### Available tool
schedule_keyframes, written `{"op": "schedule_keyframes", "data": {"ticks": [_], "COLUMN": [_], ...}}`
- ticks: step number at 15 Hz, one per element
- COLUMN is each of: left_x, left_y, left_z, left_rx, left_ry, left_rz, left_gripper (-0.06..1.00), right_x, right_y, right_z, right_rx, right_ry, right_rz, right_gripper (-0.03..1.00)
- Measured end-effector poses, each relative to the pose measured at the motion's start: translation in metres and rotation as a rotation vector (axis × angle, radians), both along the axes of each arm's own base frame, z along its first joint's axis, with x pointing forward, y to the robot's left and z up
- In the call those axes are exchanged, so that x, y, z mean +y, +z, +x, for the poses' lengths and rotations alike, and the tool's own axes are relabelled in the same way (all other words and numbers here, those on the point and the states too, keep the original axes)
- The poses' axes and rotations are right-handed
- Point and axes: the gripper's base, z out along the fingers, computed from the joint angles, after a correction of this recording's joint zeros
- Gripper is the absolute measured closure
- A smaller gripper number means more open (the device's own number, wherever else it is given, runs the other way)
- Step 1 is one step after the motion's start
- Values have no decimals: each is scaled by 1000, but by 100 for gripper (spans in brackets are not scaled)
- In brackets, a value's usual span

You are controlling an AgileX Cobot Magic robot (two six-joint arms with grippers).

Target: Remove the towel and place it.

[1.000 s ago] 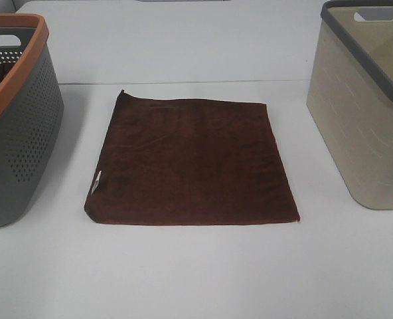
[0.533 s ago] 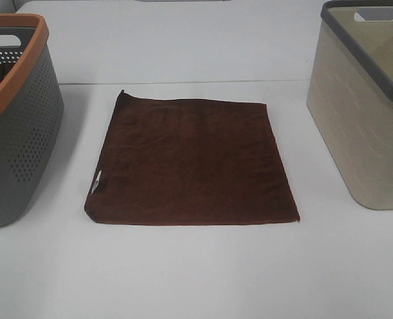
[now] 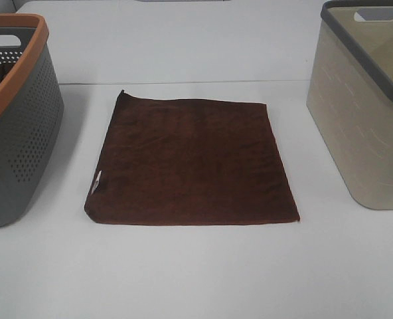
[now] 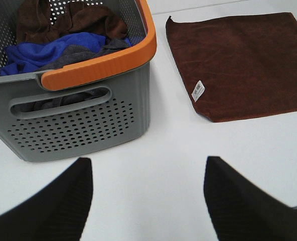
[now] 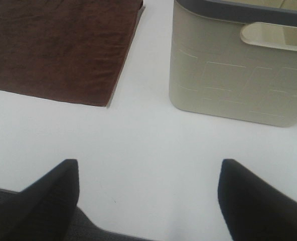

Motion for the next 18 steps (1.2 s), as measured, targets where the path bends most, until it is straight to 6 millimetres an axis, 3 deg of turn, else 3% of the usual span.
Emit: {"op": "schedule_keyframes", "data": {"ticks": [8,18], "left_x": [0,0], "left_y": [0,0], "left_z": [0,0], "left_rx": [-2,-3], "left_ry": [2,2], "left_rz": [0,0], "left_gripper": [33,33], "right_x": [0,0], "right_y": [0,0], "right_z": [-15,-15], "right_rx": [-103,-103], "right_ry": [-3,-3], "right_rz": [3,3], "right_gripper": [24,24]}}
